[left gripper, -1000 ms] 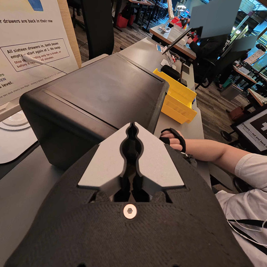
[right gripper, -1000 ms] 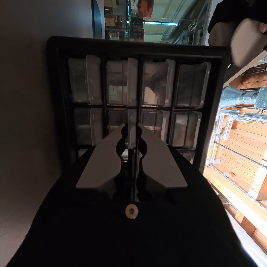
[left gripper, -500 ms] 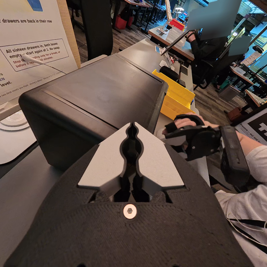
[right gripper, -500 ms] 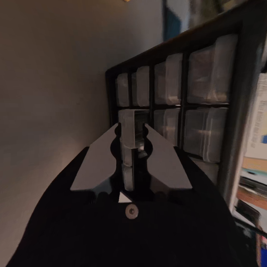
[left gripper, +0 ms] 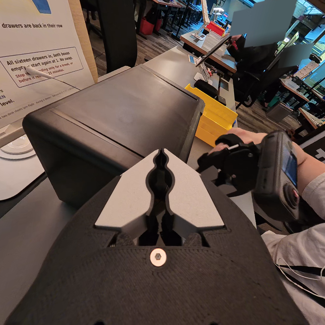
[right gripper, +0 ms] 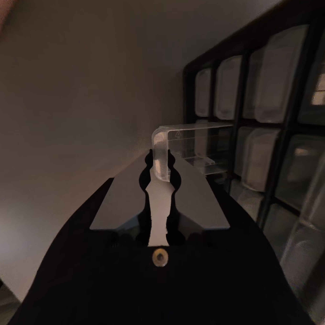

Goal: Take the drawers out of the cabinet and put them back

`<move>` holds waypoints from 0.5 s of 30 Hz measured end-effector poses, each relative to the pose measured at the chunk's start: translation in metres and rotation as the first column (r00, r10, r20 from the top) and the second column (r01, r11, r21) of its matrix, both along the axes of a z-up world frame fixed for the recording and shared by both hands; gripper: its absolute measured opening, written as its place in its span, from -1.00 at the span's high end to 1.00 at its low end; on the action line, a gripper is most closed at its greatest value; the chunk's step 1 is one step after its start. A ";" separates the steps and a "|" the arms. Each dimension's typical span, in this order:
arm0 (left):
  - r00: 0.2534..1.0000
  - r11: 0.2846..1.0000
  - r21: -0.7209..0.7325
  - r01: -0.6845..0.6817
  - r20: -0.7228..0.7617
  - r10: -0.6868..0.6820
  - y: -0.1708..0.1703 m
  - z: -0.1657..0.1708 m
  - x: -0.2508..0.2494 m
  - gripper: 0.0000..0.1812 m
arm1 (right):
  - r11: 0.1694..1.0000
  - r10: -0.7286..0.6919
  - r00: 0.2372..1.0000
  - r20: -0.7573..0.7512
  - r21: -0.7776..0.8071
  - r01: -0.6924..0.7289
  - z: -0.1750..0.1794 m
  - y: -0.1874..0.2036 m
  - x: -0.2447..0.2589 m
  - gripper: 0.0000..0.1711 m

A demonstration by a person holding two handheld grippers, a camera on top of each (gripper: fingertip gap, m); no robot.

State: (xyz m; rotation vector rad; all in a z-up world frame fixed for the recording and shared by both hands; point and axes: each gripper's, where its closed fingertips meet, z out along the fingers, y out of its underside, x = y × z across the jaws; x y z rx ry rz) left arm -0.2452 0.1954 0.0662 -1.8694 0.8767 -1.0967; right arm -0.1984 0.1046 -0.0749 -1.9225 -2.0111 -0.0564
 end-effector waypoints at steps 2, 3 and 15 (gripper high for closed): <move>1.000 1.000 -0.003 0.002 0.004 -0.002 0.000 0.000 0.000 1.00 | 0.999 0.026 1.000 -0.007 -0.034 -0.026 -0.001 -0.022 0.000 0.83; 1.000 1.000 -0.003 0.002 0.005 -0.002 0.000 0.000 0.000 1.00 | 0.998 0.045 0.999 -0.012 -0.047 -0.046 -0.002 -0.032 -0.001 0.84; 0.999 0.999 -0.008 0.038 -0.002 -0.038 -0.006 0.000 0.008 1.00 | 0.989 0.125 0.991 -0.042 0.087 -0.121 -0.009 -0.055 0.045 0.81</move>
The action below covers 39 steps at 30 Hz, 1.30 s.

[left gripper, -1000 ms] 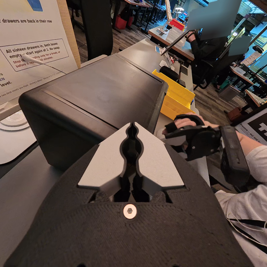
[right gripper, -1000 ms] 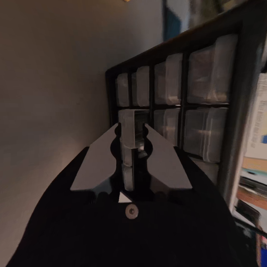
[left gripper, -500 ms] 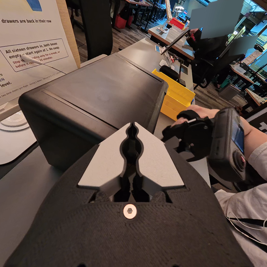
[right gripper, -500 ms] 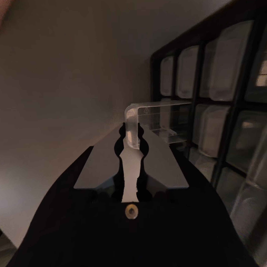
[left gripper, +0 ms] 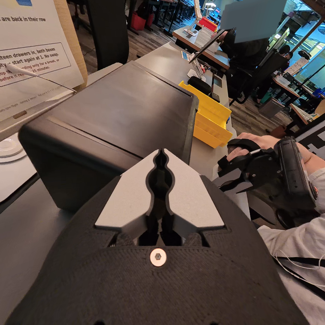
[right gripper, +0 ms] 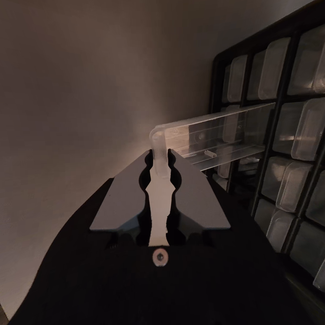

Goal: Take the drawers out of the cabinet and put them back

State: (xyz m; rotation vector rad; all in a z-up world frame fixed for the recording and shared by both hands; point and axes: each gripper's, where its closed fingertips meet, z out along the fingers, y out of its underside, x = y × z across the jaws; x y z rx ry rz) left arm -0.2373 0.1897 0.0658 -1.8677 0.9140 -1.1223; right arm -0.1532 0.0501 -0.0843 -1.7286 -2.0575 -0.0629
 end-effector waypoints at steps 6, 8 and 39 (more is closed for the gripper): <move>1.000 1.000 0.003 -0.010 -0.008 0.010 0.000 0.000 0.000 1.00 | 1.000 0.010 0.999 0.035 -0.003 -0.010 -0.003 -0.005 -0.013 0.83; 1.000 1.000 0.001 -0.009 -0.006 0.009 0.000 0.000 0.000 1.00 | 1.000 0.004 0.999 0.034 -0.006 -0.004 -0.003 -0.007 -0.017 0.83; 1.000 1.000 -0.002 -0.006 -0.012 0.006 -0.002 -0.001 0.001 1.00 | 0.975 -0.211 0.974 -0.079 -0.083 0.205 0.054 -0.006 -0.015 0.79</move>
